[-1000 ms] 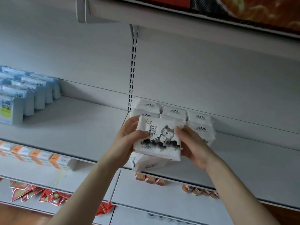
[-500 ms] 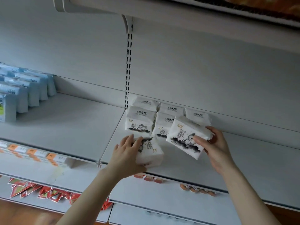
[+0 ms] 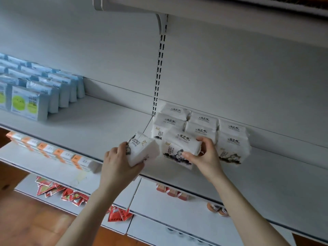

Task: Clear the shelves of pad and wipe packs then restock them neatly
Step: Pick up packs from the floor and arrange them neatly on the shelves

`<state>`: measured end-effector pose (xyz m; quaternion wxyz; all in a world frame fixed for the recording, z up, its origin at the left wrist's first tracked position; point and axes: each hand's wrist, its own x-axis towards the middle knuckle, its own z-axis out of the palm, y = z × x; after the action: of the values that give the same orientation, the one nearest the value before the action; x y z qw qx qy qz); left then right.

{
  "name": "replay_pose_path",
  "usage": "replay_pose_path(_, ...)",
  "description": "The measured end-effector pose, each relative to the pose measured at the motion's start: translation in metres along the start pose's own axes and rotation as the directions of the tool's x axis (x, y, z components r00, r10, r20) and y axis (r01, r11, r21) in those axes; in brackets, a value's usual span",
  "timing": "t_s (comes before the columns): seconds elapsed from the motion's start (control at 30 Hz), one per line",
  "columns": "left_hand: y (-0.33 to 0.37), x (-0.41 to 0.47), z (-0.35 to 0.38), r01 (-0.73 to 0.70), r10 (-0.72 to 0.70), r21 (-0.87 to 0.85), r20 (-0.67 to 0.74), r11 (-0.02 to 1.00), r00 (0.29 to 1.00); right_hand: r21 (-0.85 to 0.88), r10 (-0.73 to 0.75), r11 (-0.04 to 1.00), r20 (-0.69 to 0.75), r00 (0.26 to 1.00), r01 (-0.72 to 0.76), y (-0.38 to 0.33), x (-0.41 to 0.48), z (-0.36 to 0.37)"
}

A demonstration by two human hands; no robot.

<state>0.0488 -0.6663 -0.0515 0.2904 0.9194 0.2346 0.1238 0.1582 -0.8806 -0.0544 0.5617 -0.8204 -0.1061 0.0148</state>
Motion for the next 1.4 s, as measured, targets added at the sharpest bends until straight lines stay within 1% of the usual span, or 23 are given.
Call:
replay_pose_path(0.1, -0.009, -0.004, -0.008, 0.047, -0.046, 0.002, -0.026, 0.999, 0.999, -0.069, -0.059, 0.996, 0.043, 0.997, 0.062, -0.003, 0.010, 0.031)
replay_pose_path(0.23, -0.016, -0.009, -0.014, 0.075, -0.074, 0.008, -0.050, 0.997, 0.996, -0.202, -0.147, 0.968, 0.029, 0.989, 0.150, -0.001, 0.017, 0.053)
replay_pose_path(0.3, -0.017, -0.010, -0.015, 0.078, -0.078, 0.004, -0.056, 0.997, 0.995, -0.346, -0.245, 0.907, 0.035, 0.969, 0.242, 0.003, 0.018, 0.056)
replay_pose_path(0.37, -0.018, -0.010, -0.015, 0.079, -0.079, -0.010, -0.061, 0.997, 0.995, -0.464, -0.306, 0.838, 0.038, 0.951, 0.288, 0.004, 0.018, 0.055)
replay_pose_path(0.47, -0.016, -0.010, -0.014, 0.070, -0.072, -0.029, -0.066, 0.997, 0.995, -0.472, -0.267, 0.845, 0.038, 0.963, 0.252, 0.000, 0.017, 0.053)
replay_pose_path(0.57, -0.008, -0.012, -0.015, 0.042, -0.047, -0.058, -0.086, 0.997, 0.995, -0.422, -0.195, 0.878, 0.113, 0.974, 0.225, -0.004, 0.016, 0.052)
replay_pose_path(0.63, -0.002, -0.014, -0.016, 0.017, -0.026, -0.079, -0.104, 0.997, 0.994, -0.377, -0.139, 0.910, 0.116, 0.984, 0.173, -0.007, 0.014, 0.049)
replay_pose_path(0.7, 0.005, -0.015, -0.017, -0.029, 0.016, -0.096, -0.131, 0.995, 0.991, -0.362, -0.127, 0.923, 0.030, 0.991, 0.129, -0.013, 0.009, 0.044)
replay_pose_path(0.77, 0.012, -0.015, -0.016, -0.086, 0.069, -0.108, -0.157, 0.990, 0.985, -0.311, -0.204, 0.935, -0.082, 0.976, 0.169, -0.023, -0.001, 0.039)
replay_pose_path(0.83, 0.021, -0.015, -0.014, -0.134, 0.114, -0.106, -0.178, 0.985, 0.977, -0.233, -0.274, 0.944, -0.159, 0.948, 0.234, -0.032, -0.010, 0.036)
replay_pose_path(0.87, 0.026, -0.015, -0.013, -0.158, 0.137, -0.100, -0.188, 0.982, 0.972, -0.184, -0.272, 0.953, -0.176, 0.946, 0.240, -0.038, -0.014, 0.033)
replay_pose_path(0.9, 0.030, -0.015, -0.011, -0.196, 0.176, -0.084, -0.203, 0.977, 0.963, -0.099, -0.220, 0.974, -0.167, 0.961, 0.205, -0.044, -0.017, 0.030)
replay_pose_path(0.93, 0.034, -0.015, -0.008, -0.250, 0.232, -0.055, -0.224, 0.967, 0.946, 0.020, -0.129, 0.991, -0.116, 0.985, 0.132, -0.053, -0.020, 0.026)
replay_pose_path(0.97, 0.037, -0.014, -0.005, -0.303, 0.288, -0.023, -0.251, 0.953, 0.924, 0.136, -0.027, 0.990, -0.022, 0.999, 0.029, -0.060, -0.021, 0.022)
replay_pose_path(1.0, 0.040, -0.014, -0.002, -0.345, 0.331, -0.002, -0.282, 0.938, 0.901, 0.221, 0.066, 0.972, 0.095, 0.993, -0.085, -0.064, -0.020, 0.017)
replay_pose_path(1.03, 0.043, -0.014, 0.000, -0.379, 0.363, 0.006, -0.307, 0.925, 0.880, 0.274, 0.135, 0.943, 0.205, 0.969, -0.189, -0.066, -0.020, 0.011)
replay_pose_path(1.07, 0.046, -0.014, 0.002, -0.413, 0.392, 0.004, -0.319, 0.911, 0.863, 0.317, 0.170, 0.912, 0.290, 0.942, -0.262, -0.067, -0.021, 0.006)
replay_pose_path(1.13, 0.051, -0.013, 0.003, -0.479, 0.452, -0.007, -0.317, 0.878, 0.834, 0.380, 0.150, 0.874, 0.381, 0.912, -0.303, -0.065, -0.023, -0.001)
replay_pose_path(1.2, 0.054, -0.012, 0.005, -0.526, 0.501, -0.014, -0.282, 0.850, 0.818, 0.405, 0.123, 0.874, 0.351, 0.928, -0.269, -0.064, -0.026, -0.005)
replay_pose_path(1.23, 0.055, -0.013, 0.007, -0.540, 0.514, -0.037, -0.261, 0.841, 0.817, 0.414, 0.125, 0.874, 0.314, 0.941, -0.254, -0.063, -0.028, -0.006)
replay_pose_path(1.3, 0.058, -0.017, 0.007, -0.520, 0.485, -0.181, -0.206, 0.835, 0.850, 0.461, 0.140, 0.852, 0.257, 0.956, -0.249, -0.060, -0.029, -0.010)
replay_pose_path(1.37, 0.061, -0.023, 0.006, -0.364, 0.361, -0.418, -0.090, 0.832, 0.928, 0.535, 0.145, 0.809, 0.220, 0.965, -0.243, -0.055, -0.030, -0.016)
replay_pose_path(1.4, 0.063, -0.026, 0.005, -0.265, 0.299, -0.533, -0.023, 0.804, 0.954, 0.565, 0.142, 0.790, 0.213, 0.967, -0.240, -0.054, -0.031, -0.020)
